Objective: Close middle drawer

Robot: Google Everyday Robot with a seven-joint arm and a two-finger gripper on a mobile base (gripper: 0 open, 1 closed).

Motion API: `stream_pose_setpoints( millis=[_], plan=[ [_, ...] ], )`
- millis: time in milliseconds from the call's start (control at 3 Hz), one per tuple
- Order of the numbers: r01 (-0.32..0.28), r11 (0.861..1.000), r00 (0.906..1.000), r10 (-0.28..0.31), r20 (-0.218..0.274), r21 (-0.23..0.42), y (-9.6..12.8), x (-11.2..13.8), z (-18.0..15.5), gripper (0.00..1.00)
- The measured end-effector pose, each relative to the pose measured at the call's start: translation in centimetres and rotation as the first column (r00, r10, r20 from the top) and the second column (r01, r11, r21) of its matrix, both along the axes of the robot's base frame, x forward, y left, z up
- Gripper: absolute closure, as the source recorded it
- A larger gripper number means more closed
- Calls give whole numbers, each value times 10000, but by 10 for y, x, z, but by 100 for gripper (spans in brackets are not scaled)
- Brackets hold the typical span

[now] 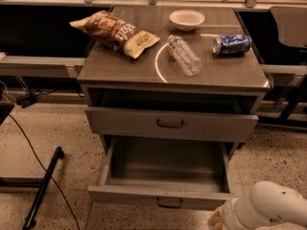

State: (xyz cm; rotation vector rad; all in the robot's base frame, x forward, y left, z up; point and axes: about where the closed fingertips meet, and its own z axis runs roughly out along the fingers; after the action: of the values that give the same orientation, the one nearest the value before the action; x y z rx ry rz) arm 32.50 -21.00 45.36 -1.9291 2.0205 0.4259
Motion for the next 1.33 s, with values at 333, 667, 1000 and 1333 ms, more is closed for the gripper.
stream_pose_setpoints(
  millis=[333, 667, 1000, 1333],
  plan=[
    [333, 9967, 9952, -399, 893, 737, -2, 13, -25, 100],
    [-255, 9973, 9924, 168, 1219, 695, -4, 11, -28, 100],
    [559, 9927, 9915, -678, 1109, 1070, -5, 29, -55, 100],
    [1712, 9641, 9730, -1978, 1186, 2030, -3, 34, -107, 100]
  ],
)
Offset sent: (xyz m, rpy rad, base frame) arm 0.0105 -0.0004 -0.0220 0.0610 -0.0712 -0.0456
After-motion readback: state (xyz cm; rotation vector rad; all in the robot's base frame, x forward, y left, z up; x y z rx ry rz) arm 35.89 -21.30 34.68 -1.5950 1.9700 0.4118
